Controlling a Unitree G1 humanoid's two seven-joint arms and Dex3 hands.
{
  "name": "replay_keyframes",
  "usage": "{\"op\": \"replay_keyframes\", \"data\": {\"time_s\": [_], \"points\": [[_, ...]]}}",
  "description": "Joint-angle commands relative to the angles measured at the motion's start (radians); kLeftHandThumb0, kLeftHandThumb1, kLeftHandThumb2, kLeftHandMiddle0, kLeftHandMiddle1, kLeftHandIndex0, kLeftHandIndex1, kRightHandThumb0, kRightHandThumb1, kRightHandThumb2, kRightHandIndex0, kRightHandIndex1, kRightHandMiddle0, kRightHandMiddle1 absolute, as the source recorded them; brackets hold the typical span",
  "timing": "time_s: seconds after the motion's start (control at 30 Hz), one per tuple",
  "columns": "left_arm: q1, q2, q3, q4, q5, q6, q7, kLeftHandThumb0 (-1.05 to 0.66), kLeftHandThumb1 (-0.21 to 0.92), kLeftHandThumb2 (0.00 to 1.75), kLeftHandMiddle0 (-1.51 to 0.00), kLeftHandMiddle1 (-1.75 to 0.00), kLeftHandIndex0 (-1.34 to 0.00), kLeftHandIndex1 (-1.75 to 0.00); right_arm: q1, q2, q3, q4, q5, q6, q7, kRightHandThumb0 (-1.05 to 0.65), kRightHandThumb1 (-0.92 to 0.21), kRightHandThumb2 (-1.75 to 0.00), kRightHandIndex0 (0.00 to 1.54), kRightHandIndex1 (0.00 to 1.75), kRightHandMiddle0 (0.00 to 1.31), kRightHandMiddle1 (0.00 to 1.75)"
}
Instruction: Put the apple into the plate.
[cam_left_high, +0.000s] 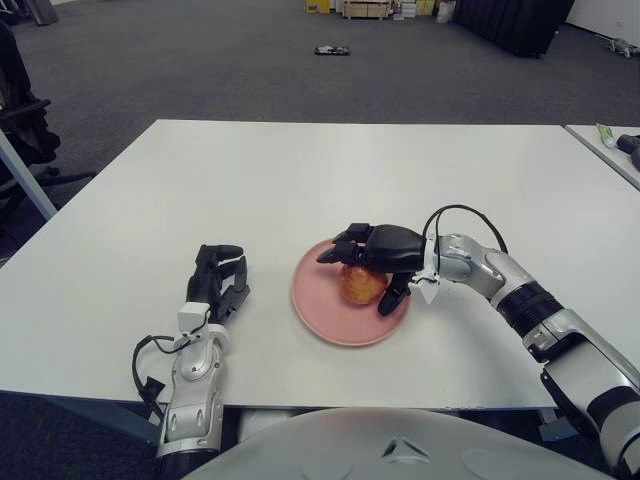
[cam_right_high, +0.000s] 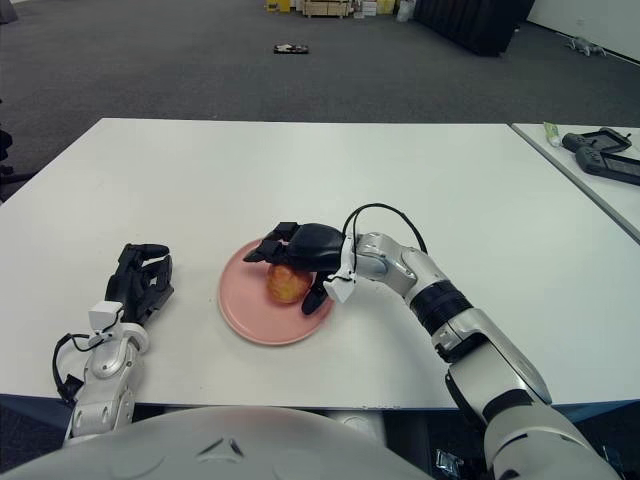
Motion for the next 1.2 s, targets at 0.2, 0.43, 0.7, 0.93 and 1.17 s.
{"op": "replay_keyframes", "data": {"time_s": [0.2,0.43,0.7,0.93,1.17], "points": [[0.009,-0.001,0.003,-0.003,0.002,0.071,0.007,-0.35,0.92,0.53,-0.47,-1.29,-0.19,-1.75,0.002,-0.014,-0.014,-0.002,0.057,0.014,0.062,-1.05,-0.75,-0.40,0.00,0.00,0.00,0.00],[0.010,-0.007,0.002,-0.003,0.000,0.058,0.006,-0.35,0.92,0.53,-0.48,-1.29,-0.20,-1.75,-0.007,-0.026,-0.065,-0.006,0.125,0.022,0.071,-1.05,-0.81,-0.33,0.00,0.00,0.00,0.00],[0.010,-0.005,0.000,0.012,0.000,0.023,-0.002,-0.35,0.92,0.53,-0.49,-1.29,-0.20,-1.75,-0.043,-0.055,-0.229,-0.128,0.362,0.109,0.128,-1.05,-0.82,-0.32,0.00,0.00,0.00,0.00],[0.008,-0.006,0.002,0.011,-0.008,0.033,-0.001,-0.35,0.92,0.53,-0.50,-1.31,-0.20,-1.75,0.009,-0.015,-0.362,-0.096,0.473,0.099,0.034,-1.05,-0.78,-0.42,0.00,0.00,0.00,0.00],[0.009,-0.005,0.003,0.021,-0.007,0.029,-0.002,-0.35,0.92,0.53,-0.49,-1.32,-0.20,-1.75,0.132,0.183,-0.536,-0.082,0.384,0.078,-0.364,-0.98,-0.71,-0.58,0.05,0.64,0.00,0.58]]}}
